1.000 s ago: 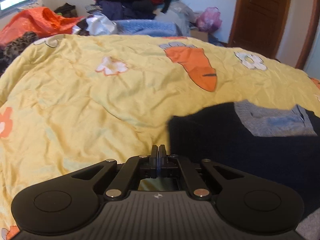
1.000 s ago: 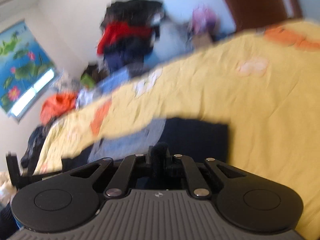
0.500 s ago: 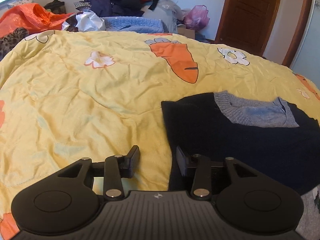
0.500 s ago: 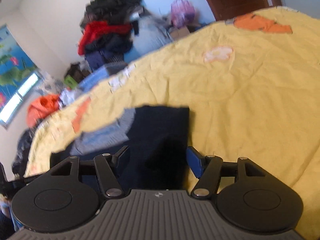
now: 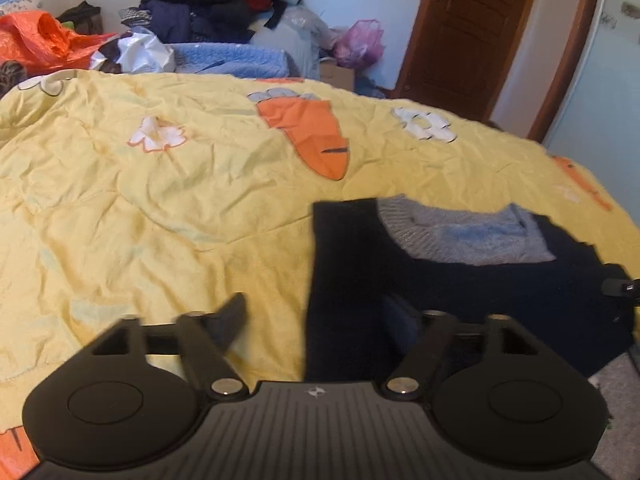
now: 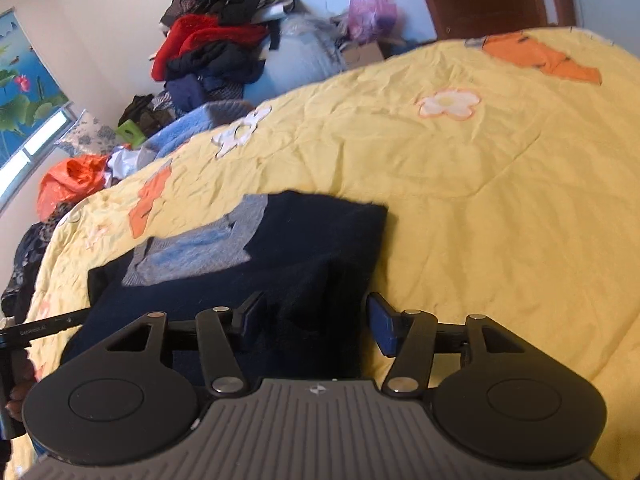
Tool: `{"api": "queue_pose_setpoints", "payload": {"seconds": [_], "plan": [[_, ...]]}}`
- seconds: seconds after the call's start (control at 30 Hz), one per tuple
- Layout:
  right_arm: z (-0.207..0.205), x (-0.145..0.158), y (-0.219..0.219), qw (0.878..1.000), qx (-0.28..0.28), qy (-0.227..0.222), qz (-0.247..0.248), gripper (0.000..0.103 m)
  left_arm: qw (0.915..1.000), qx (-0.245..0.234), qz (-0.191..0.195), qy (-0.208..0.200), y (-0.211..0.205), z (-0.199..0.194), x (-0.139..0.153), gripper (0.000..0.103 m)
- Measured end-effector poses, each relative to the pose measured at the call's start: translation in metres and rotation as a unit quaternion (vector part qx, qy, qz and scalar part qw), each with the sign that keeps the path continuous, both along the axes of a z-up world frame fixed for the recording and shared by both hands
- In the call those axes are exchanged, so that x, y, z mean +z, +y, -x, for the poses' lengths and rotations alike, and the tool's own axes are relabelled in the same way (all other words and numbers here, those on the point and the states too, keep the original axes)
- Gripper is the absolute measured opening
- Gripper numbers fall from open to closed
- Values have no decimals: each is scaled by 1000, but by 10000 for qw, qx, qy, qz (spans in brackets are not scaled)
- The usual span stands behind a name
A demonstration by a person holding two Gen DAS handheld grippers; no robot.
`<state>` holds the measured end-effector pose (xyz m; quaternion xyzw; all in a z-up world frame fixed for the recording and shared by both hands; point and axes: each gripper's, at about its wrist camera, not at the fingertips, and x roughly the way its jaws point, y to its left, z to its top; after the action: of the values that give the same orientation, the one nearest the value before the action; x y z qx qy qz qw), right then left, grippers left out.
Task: Fold small clothes
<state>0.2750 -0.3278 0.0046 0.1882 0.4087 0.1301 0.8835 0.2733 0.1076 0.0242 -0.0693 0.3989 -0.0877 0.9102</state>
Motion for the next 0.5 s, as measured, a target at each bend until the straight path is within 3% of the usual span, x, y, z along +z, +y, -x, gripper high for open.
{"api": "queue_pose_setpoints", "payload": {"seconds": [0.1, 0.23, 0.37, 0.4, 0.47, 0.5], "plan": [[0, 3, 2, 9999, 3, -61, 99, 58, 9992, -117, 320, -213, 2, 6, 9, 83], [-2, 6, -3, 9998, -98, -141, 63, 67, 9998, -75, -173, -48, -8, -3, 1, 83], [-6, 4, 0, 9993, -94, -149, 333, 67, 9998, 189, 14, 108, -2, -9, -10, 82], [-7, 3, -2, 9994, -98, -154, 292, 68, 9996, 226, 53, 148, -1, -10, -12, 75], [-10, -2, 0, 9996, -68, -138, 255, 73, 9987, 436, -173, 175, -4, -15, -14, 14], [-10, -4, 3, 9992, 17, -244, 302, 71, 9981, 530, -222, 222, -4, -18, -14, 12]]}}
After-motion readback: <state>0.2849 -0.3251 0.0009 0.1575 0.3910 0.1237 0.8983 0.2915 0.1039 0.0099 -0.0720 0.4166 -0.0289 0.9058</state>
